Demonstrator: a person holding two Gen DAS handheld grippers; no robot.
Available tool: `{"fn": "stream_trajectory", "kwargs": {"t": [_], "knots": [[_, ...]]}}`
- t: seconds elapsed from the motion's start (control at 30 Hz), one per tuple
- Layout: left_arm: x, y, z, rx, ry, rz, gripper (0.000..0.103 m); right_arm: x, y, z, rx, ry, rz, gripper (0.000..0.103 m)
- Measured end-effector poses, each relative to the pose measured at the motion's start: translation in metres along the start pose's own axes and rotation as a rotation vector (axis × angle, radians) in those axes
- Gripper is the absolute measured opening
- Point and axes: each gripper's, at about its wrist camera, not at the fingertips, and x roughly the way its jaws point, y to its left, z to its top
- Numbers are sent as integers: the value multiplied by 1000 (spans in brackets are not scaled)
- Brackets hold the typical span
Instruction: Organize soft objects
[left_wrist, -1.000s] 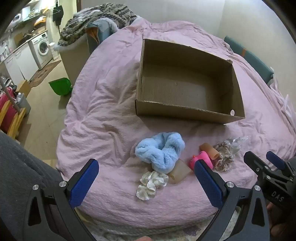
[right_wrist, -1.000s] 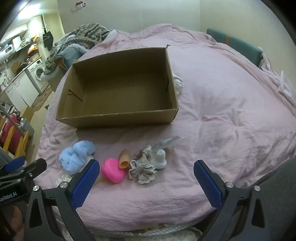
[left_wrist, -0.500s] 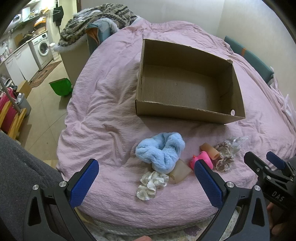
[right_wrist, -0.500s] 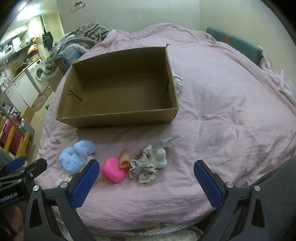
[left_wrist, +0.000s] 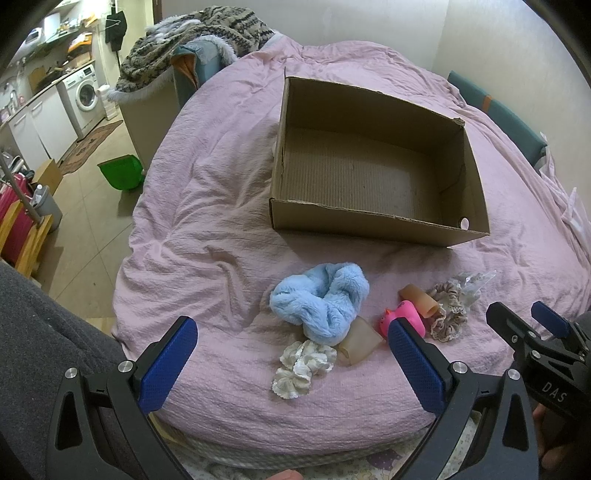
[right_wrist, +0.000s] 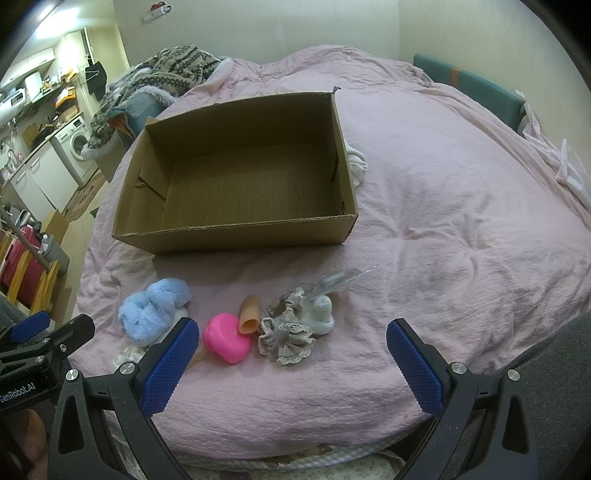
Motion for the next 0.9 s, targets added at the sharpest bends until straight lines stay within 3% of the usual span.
{"fn": "stream_trajectory", "kwargs": {"t": [0.9], "knots": [[5, -2, -3, 4, 11, 4, 103, 0, -3, -1, 13, -2, -2, 103]]}}
